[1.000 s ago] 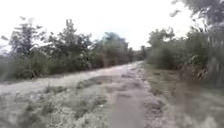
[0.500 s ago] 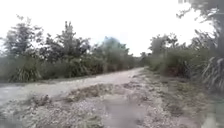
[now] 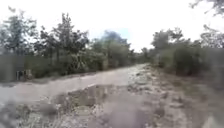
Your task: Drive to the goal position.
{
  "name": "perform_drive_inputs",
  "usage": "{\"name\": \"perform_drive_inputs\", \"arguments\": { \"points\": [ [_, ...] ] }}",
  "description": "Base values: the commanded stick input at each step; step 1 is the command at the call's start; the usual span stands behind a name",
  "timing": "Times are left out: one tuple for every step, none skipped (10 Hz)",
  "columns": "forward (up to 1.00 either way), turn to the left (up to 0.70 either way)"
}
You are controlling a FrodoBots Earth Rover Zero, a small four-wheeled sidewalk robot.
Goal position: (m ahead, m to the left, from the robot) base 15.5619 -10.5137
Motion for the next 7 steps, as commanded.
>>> {"name": "perform_drive_inputs", "arguments": {
  "points": [
    [1.0,0.0],
    [1.0,0.0],
    [1.0,0.0],
    [1.0,0.0],
    [1.0,-0.32],
    [1.0,-0.4],
    [1.0,-0.4]
  ]
}}
